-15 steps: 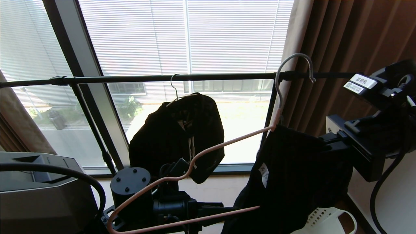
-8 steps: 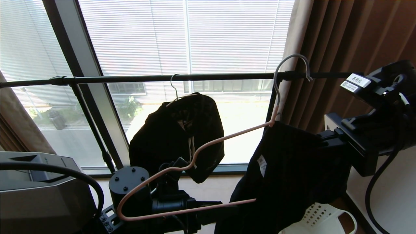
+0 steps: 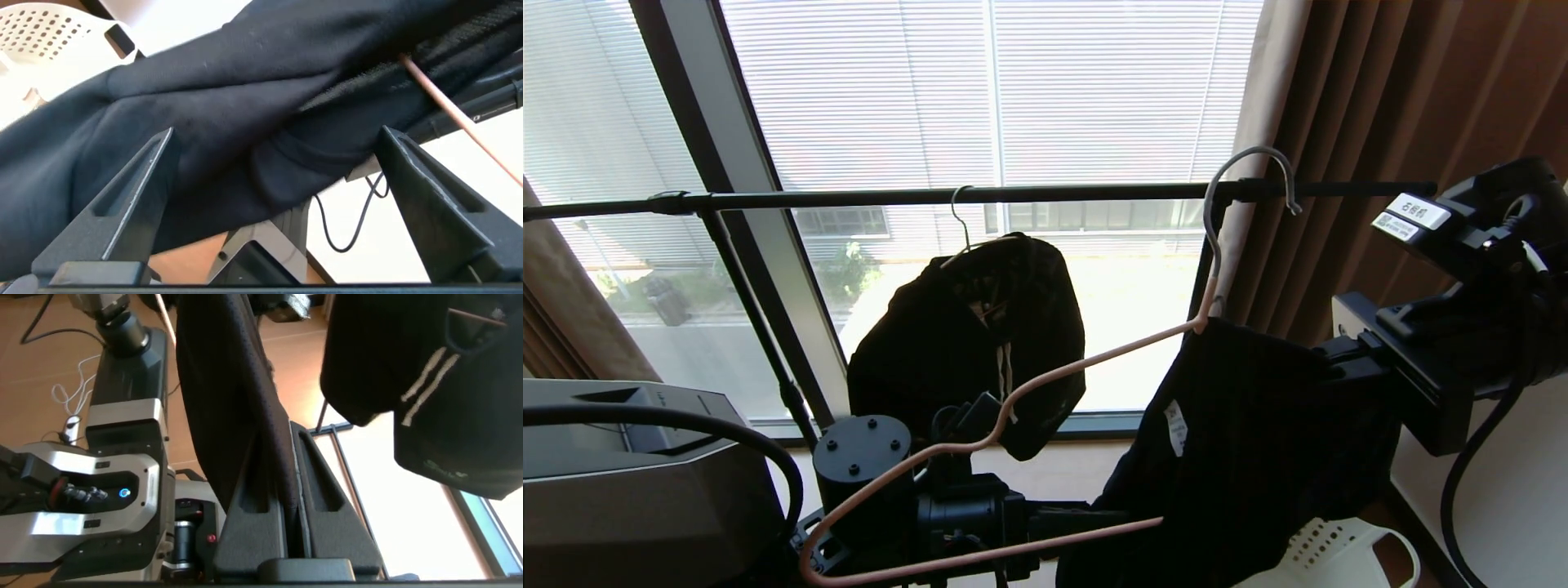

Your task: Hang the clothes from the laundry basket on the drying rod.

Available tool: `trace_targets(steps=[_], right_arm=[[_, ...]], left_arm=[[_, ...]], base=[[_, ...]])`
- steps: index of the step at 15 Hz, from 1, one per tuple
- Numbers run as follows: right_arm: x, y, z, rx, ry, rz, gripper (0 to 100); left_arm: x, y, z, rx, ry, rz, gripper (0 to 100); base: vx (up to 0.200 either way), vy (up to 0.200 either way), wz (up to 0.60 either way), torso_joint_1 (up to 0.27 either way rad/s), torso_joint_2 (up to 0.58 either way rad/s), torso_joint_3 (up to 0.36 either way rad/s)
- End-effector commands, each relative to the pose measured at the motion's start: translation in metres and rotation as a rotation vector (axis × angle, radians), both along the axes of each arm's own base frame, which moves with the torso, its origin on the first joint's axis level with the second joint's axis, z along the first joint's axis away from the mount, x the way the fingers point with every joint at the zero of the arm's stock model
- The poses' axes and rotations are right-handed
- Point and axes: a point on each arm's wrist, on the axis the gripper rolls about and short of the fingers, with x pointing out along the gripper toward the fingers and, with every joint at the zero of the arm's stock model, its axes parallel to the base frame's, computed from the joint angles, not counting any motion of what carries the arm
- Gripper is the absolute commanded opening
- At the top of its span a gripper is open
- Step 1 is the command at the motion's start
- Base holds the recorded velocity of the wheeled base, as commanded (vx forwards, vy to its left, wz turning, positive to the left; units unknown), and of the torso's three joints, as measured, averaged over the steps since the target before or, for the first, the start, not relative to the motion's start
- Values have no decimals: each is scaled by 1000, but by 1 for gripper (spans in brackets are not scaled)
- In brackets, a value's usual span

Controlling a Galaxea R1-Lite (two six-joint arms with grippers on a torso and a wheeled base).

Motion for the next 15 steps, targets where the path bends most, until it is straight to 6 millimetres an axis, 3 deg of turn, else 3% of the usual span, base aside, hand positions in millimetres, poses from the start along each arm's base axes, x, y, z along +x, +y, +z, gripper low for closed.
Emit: trace_targets(steps=[1, 9, 10, 15], right_arm=[[-4, 3, 1, 2, -5, 15, 0], [-8, 6, 2, 9, -4, 39, 0], [-8, 6, 2, 9, -6, 39, 0], [-8, 4, 3, 10, -10, 30, 0]], left_arm=[[1, -1, -3, 4, 5, -1, 100], [-2, -7, -9, 20, 19, -23, 100], [-2, -7, -9, 20, 19, -23, 0], [-2, -2, -3, 9, 6, -9, 0]], base=[[0, 0, 0, 0, 0, 0], [0, 0, 0, 0, 0, 0], [0, 0, 0, 0, 0, 0], [0, 0, 0, 0, 0, 0]])
